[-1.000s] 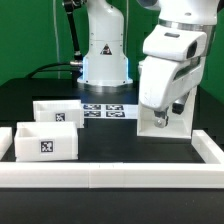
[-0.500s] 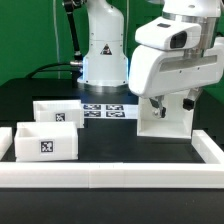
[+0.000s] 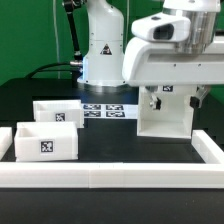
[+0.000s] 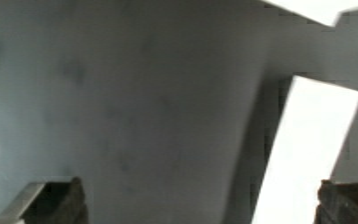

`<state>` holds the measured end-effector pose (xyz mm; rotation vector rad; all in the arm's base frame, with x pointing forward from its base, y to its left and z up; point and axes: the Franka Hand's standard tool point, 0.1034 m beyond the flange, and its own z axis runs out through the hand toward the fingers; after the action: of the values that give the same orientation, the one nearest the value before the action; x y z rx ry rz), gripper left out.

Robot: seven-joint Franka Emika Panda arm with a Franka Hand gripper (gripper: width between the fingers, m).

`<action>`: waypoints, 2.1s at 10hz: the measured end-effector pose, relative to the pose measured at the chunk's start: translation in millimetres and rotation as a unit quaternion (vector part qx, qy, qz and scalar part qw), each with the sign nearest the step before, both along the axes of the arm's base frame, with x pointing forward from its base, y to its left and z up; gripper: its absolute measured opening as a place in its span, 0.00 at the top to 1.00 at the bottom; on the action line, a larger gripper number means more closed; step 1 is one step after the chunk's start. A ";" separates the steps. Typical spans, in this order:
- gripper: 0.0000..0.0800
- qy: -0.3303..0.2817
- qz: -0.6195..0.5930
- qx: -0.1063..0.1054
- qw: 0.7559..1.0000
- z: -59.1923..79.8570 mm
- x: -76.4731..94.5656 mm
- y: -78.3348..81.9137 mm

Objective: Assemble drawer

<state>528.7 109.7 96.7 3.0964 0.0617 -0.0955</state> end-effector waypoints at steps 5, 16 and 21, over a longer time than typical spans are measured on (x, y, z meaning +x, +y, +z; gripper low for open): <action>0.19 -0.008 -0.024 0.003 1.000 26.3 -27.4 5.0; 0.19 -0.013 -0.081 -0.002 0.997 38.1 -95.0 31.5; 0.19 -0.011 -0.083 0.004 0.997 7.0 -112.5 59.0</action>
Offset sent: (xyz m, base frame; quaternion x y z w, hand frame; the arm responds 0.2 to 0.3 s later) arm -0.0543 0.0044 0.0214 0.0001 0.0021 0.0507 0.9987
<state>416.2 168.7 103.7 3.1047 -0.1959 -0.0677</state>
